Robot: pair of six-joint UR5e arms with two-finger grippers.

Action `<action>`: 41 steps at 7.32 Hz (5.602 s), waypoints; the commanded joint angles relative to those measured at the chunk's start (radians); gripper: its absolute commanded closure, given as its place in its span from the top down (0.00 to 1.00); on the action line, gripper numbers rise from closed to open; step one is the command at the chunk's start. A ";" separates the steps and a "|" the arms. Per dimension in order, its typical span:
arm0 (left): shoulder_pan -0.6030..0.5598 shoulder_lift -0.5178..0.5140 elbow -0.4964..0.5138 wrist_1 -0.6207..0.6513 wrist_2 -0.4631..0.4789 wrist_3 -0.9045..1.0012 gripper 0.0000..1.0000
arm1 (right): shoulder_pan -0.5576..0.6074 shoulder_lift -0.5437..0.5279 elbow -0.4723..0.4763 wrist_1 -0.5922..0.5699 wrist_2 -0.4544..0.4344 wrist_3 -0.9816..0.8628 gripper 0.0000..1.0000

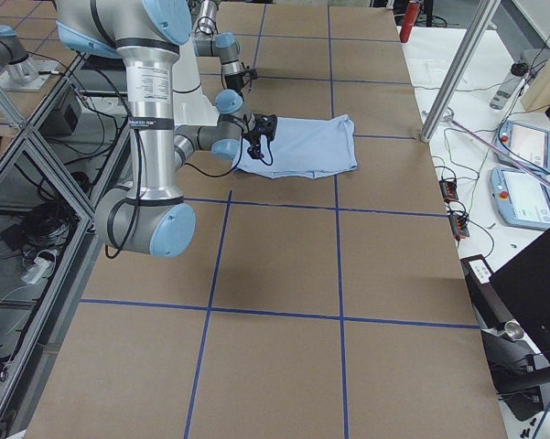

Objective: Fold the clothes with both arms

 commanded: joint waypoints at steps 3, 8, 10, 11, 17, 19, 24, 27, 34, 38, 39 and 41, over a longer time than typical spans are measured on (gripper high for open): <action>0.001 -0.007 0.002 0.000 0.000 0.003 0.75 | 0.000 -0.002 0.001 0.000 0.000 0.000 1.00; 0.001 -0.034 0.033 0.000 0.000 0.003 0.71 | 0.000 -0.003 0.002 0.000 0.000 0.008 1.00; -0.001 -0.034 0.028 0.000 -0.002 0.003 0.19 | 0.000 -0.003 -0.002 -0.001 0.000 0.008 1.00; -0.004 -0.033 0.019 0.000 -0.002 0.003 0.00 | 0.000 -0.003 -0.012 -0.001 0.000 0.020 1.00; -0.002 -0.033 0.017 -0.003 -0.003 0.001 0.00 | -0.230 0.191 0.010 -0.549 -0.058 0.659 0.89; 0.001 -0.034 0.016 -0.003 -0.003 -0.003 0.00 | -0.233 0.207 -0.046 -0.547 -0.060 0.660 0.89; 0.003 -0.037 0.013 -0.003 -0.002 -0.003 0.00 | -0.163 0.207 -0.043 -0.551 -0.083 0.650 0.90; 0.003 -0.037 0.010 -0.003 -0.002 -0.003 0.00 | -0.178 0.210 -0.043 -0.555 -0.081 0.657 0.94; 0.003 -0.037 0.003 -0.003 -0.002 -0.003 0.00 | -0.186 0.212 -0.066 -0.555 -0.084 0.660 0.78; 0.003 -0.036 0.000 -0.003 -0.002 -0.003 0.00 | -0.178 0.235 -0.072 -0.560 -0.083 0.676 0.19; 0.003 -0.037 0.000 -0.003 -0.002 -0.003 0.00 | -0.175 0.235 -0.072 -0.560 -0.083 0.708 0.00; 0.003 -0.037 -0.001 -0.003 -0.002 -0.003 0.00 | -0.170 0.238 -0.071 -0.560 -0.083 0.710 0.00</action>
